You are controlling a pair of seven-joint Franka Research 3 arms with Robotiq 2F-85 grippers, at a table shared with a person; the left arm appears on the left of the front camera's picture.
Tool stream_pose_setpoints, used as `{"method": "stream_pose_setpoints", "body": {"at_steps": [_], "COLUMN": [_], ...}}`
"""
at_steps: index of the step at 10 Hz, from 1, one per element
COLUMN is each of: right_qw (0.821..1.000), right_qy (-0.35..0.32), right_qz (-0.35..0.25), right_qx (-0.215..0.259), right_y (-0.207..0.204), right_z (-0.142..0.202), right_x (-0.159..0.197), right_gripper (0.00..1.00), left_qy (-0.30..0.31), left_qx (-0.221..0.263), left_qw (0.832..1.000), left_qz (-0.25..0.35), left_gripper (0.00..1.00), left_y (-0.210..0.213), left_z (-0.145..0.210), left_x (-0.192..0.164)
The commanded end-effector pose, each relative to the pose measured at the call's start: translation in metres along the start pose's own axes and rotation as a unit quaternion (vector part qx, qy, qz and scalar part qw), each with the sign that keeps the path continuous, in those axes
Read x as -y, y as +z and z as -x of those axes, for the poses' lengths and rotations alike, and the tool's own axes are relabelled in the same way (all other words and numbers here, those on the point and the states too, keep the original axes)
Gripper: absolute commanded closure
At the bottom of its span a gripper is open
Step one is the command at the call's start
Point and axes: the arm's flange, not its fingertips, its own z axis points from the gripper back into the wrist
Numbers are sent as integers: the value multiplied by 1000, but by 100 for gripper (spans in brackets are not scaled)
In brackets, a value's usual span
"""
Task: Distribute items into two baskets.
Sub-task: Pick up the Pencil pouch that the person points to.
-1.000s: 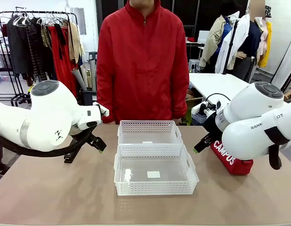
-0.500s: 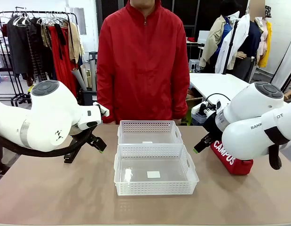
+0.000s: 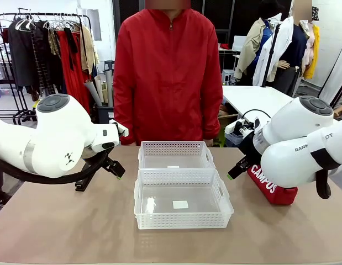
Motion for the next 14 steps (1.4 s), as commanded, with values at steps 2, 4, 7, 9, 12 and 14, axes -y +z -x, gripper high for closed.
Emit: {"method": "stream_pose_setpoints", "body": {"at_steps": [2, 4, 7, 9, 12, 14], "right_qw": [1000, 1000, 998, 992, 974, 981], "right_qy": [0, 0, 3, 3, 10, -1], "right_qz": [0, 0, 61, 122, 223, 193], "right_qx": [0, 0, -6, -12, -26, -29], "right_y": [0, 0, 14, 21, 30, 36], "right_z": [0, 0, 4, 2, 1, 5], "right_x": [0, 0, -9, -20, -42, -48], "right_gripper": [0, 0, 0, 0, 0, 0], "left_qy": [1, 0, -4, -2, 26, 33], "left_qx": [0, 0, -39, -55, -86, -76], "left_qw": [1000, 1000, 999, 998, 991, 992], "left_qz": [0, 0, 2, 21, 99, 91], "left_gripper": [0, 0, 0, 0, 0, 0], "left_y": [0, 0, 20, 40, 53, 50], "left_z": [0, 0, -12, -28, -46, -48], "left_x": [-1, 0, 0, 2, -6, -11]}}
